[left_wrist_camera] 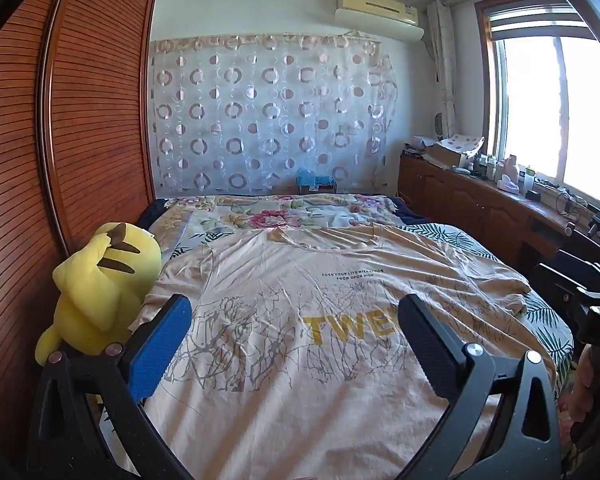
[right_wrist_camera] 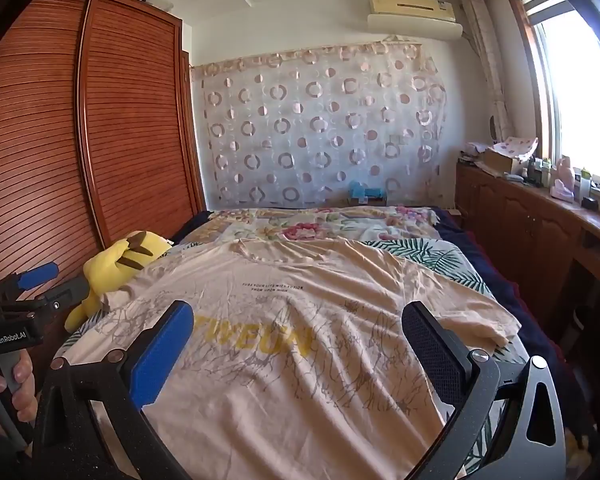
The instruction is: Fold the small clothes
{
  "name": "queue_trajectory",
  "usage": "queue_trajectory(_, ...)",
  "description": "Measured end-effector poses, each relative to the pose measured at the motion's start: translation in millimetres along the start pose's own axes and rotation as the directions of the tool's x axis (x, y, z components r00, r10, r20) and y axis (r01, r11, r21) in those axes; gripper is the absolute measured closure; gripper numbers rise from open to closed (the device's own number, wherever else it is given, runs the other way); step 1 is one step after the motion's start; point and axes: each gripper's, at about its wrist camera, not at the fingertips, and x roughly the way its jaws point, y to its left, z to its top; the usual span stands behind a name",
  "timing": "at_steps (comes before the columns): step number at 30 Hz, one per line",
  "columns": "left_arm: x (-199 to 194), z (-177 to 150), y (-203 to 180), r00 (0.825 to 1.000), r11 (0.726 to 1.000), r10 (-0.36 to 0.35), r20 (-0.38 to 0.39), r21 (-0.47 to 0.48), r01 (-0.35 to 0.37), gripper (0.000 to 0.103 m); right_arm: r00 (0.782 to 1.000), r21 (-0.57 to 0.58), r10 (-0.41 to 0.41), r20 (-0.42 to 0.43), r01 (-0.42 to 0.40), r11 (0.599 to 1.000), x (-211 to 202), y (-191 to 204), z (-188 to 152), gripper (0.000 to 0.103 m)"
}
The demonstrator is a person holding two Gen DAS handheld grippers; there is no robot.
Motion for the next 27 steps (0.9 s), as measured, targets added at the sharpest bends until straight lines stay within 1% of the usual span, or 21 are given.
queue_trajectory(27,-1.2,0.4,-2.1,1.000,1.000,0.003,0.003,0.010,-0.003,0.000,1.000,0.002,0.001,0.001,-0.001,1.000,0.6,-0.7,-0.8,0.000)
